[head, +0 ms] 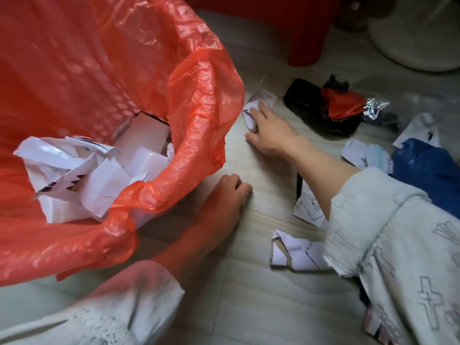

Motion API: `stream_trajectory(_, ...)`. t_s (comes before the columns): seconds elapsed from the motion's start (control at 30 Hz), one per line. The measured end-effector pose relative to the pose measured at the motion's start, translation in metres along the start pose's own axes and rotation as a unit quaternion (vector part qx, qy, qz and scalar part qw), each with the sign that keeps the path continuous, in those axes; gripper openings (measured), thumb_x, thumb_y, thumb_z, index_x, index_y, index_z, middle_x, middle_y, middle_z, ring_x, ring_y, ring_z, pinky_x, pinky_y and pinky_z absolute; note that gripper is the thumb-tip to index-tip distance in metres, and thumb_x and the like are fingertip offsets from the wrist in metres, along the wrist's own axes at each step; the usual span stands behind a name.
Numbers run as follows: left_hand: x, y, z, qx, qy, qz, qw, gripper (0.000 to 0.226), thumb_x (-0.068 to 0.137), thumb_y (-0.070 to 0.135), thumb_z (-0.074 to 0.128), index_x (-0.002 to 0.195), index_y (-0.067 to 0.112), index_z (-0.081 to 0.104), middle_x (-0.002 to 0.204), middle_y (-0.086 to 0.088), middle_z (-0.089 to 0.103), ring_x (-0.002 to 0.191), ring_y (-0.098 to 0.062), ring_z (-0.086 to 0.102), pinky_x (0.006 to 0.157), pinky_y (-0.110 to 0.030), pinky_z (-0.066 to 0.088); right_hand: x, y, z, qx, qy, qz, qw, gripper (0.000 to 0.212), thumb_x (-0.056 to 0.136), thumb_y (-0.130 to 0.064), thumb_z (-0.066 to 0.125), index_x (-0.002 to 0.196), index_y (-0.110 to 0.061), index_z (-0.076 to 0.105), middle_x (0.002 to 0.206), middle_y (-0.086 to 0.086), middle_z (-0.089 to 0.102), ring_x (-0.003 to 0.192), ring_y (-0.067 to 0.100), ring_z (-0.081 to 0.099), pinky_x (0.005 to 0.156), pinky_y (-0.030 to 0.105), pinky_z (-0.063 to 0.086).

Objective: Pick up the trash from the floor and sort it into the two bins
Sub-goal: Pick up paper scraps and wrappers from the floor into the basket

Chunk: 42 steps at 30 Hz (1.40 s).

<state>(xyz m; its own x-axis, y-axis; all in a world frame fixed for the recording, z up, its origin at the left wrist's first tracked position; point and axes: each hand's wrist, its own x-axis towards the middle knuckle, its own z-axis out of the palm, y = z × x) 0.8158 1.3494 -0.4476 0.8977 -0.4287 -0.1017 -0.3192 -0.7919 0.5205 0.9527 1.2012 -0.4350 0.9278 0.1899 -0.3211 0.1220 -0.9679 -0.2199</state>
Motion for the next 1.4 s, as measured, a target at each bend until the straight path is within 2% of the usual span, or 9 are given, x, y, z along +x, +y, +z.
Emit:
stream_trajectory(0.27, -0.021, -0.01, 0.0, -0.073, 0.093, -0.124, 0.985, 0.018, 0.082, -0.005, 0.055, 0.097, 0.002, 0.061, 0.094, -0.02, 0.055, 0.088, -0.035, 0.054, 0.08, -0.034, 0.038, -0.106, -0.009, 0.03, -0.001, -0.011, -0.128, 0.992, 0.047, 0.094, -0.029, 0.045, 0.136, -0.01, 0.041, 0.151, 0.012, 0.028, 0.137, 0.028, 0.029, 0.107, 0.044, 0.034)
stream_trajectory(0.37, -0.032, -0.005, -0.004, -0.101, 0.119, -0.16, 0.975, 0.022, 0.084, -0.007, 0.054, 0.103, 0.002, 0.061, 0.1, -0.018, 0.059, 0.091, -0.03, 0.056, 0.081, -0.027, 0.037, -0.159, -0.022, 0.045, 0.071, 0.012, -0.16, 0.985, 0.038, 0.091, -0.03, 0.04, 0.102, -0.005, 0.066, 0.121, 0.018, 0.059, 0.109, 0.037, 0.057, 0.087, 0.044, 0.052)
stream_trajectory(0.47, -0.047, -0.002, -0.007, -0.107, 0.113, -0.165, 0.974, 0.021, 0.085, -0.006, 0.054, 0.104, 0.001, 0.061, 0.103, -0.017, 0.06, 0.094, -0.029, 0.056, 0.08, -0.022, 0.036, -0.18, -0.031, 0.058, 0.118, 0.066, -0.083, 0.987, 0.023, 0.082, -0.022, 0.056, 0.079, -0.004, 0.071, 0.1, 0.015, 0.066, 0.085, 0.037, 0.065, 0.07, 0.039, 0.056)
stream_trajectory(0.63, -0.065, -0.006, -0.012, -0.102, 0.092, -0.129, 0.982, 0.018, 0.083, -0.01, 0.054, 0.095, -0.001, 0.063, 0.096, -0.018, 0.059, 0.087, -0.029, 0.057, 0.072, -0.017, 0.033, -0.166, -0.047, 0.049, 0.228, 0.04, 0.178, 0.956, 0.053, 0.081, -0.027, 0.068, 0.123, -0.004, 0.046, 0.125, 0.015, 0.041, 0.114, 0.033, 0.047, 0.094, 0.035, 0.037)
stream_trajectory(0.83, -0.077, -0.005, -0.023, -0.09, 0.078, -0.105, 0.987, 0.018, 0.079, -0.012, 0.055, 0.087, 0.001, 0.064, 0.089, -0.016, 0.056, 0.08, -0.027, 0.055, 0.066, -0.019, 0.028, -0.145, -0.059, 0.045, 0.283, -0.023, 0.313, 0.907, 0.063, 0.072, -0.02, 0.075, 0.12, 0.002, 0.041, 0.126, 0.02, 0.051, 0.115, 0.036, 0.051, 0.084, 0.034, 0.045)
stream_trajectory(0.97, -0.084, -0.003, -0.03, -0.084, 0.061, -0.097, 0.99, 0.015, 0.084, -0.006, 0.054, 0.091, 0.003, 0.065, 0.092, -0.015, 0.054, 0.084, -0.029, 0.055, 0.07, -0.023, 0.033, -0.148, -0.061, 0.045, 0.321, -0.044, 0.325, 0.889, 0.029, 0.072, -0.022, 0.069, 0.094, -0.006, 0.061, 0.106, 0.016, 0.063, 0.093, 0.031, 0.058, 0.067, 0.026, 0.04)
stream_trajectory(1.07, -0.088, 0.007, -0.045, -0.081, 0.035, -0.095, 0.992, 0.019, 0.086, -0.003, 0.053, 0.098, 0.004, 0.066, 0.097, -0.012, 0.053, 0.089, -0.026, 0.055, 0.075, -0.022, 0.035, -0.167, -0.065, 0.034, 0.337, -0.046, 0.319, 0.885, 0.022, 0.076, -0.023, 0.065, 0.064, -0.011, 0.052, 0.086, 0.014, 0.058, 0.08, 0.028, 0.051, 0.064, 0.025, 0.035)
stream_trajectory(1.23, -0.091, 0.053, -0.093, -0.003, -0.049, 0.03, 0.998, 0.03, 0.084, -0.002, 0.048, 0.11, 0.007, 0.061, 0.108, -0.013, 0.052, 0.092, -0.034, 0.057, 0.077, -0.039, 0.046, -0.205, -0.057, -0.017, 0.375, -0.006, 0.296, 0.879, 0.014, 0.076, -0.019, 0.069, 0.08, -0.008, 0.061, 0.098, 0.015, 0.065, 0.093, 0.031, 0.06, 0.074, 0.034, 0.049)
stream_trajectory(1.4, -0.101, 0.103, -0.162, -0.021, 0.094, 0.117, 0.988, 0.024, 0.083, 0.001, 0.047, 0.097, 0.006, 0.066, 0.096, -0.012, 0.056, 0.08, -0.033, 0.06, 0.066, -0.041, 0.051, -0.235, -0.068, -0.097, 0.439, 0.077, 0.233, 0.864, 0.015, 0.08, -0.018, 0.064, 0.088, -0.005, 0.064, 0.085, 0.009, 0.067, 0.082, 0.024, 0.062, 0.071, 0.034, 0.05)
